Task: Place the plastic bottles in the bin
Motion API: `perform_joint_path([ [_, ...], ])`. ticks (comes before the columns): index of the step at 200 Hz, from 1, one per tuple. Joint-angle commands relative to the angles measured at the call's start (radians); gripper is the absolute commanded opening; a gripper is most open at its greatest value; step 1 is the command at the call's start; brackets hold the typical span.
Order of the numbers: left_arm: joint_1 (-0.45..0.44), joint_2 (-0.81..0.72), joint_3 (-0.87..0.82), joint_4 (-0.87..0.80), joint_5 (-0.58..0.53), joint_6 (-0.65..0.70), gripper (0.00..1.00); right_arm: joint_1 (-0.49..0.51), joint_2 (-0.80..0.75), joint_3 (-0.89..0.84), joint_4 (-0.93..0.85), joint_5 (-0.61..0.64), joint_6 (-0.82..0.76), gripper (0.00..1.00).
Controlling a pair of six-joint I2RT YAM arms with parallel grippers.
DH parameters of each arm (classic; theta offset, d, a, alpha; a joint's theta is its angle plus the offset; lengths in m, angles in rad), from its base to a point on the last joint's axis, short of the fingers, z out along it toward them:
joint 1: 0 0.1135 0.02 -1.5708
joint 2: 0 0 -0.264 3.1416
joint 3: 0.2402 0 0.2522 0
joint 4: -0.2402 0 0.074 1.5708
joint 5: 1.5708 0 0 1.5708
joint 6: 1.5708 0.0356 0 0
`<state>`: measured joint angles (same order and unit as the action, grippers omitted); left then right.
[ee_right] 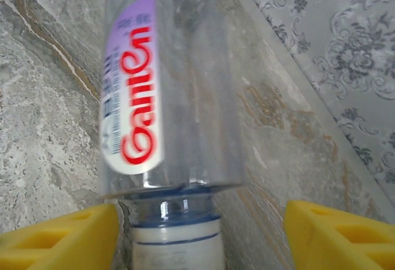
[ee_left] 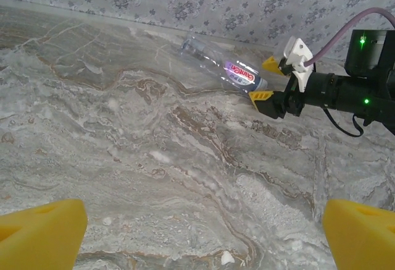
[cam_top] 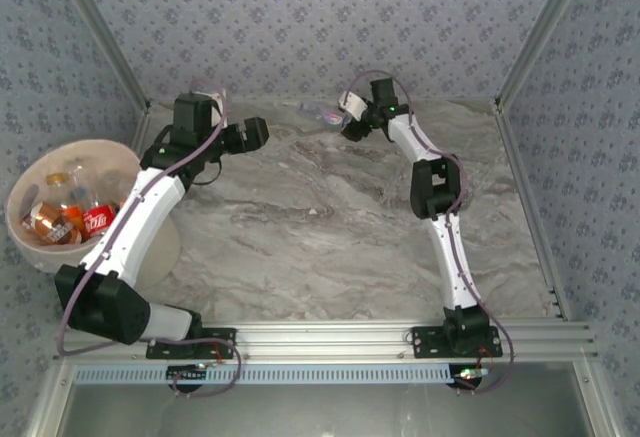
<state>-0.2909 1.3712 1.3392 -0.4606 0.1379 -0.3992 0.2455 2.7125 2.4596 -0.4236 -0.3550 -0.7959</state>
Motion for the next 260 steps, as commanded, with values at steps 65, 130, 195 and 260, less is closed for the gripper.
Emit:
perform_joint_path([
  [65,-0.005,0.054,0.033,0.03,-0.026,0.041,0.98,0.013,0.011,0.024,0.002,0.01,-0.088,0.47],
  [130,-0.005,0.039,0.003,0.043,-0.002,0.017,0.98,0.017,-0.2,-0.293,0.169,0.023,-0.06,0.35],
  [195,-0.005,0.057,-0.01,0.054,0.033,-0.028,0.98,0.03,-0.483,-0.754,0.423,0.022,0.008,0.32],
  [260,-0.021,0.085,-0.102,0.24,0.215,-0.205,0.98,0.09,-0.776,-1.143,0.603,0.072,0.263,0.31],
])
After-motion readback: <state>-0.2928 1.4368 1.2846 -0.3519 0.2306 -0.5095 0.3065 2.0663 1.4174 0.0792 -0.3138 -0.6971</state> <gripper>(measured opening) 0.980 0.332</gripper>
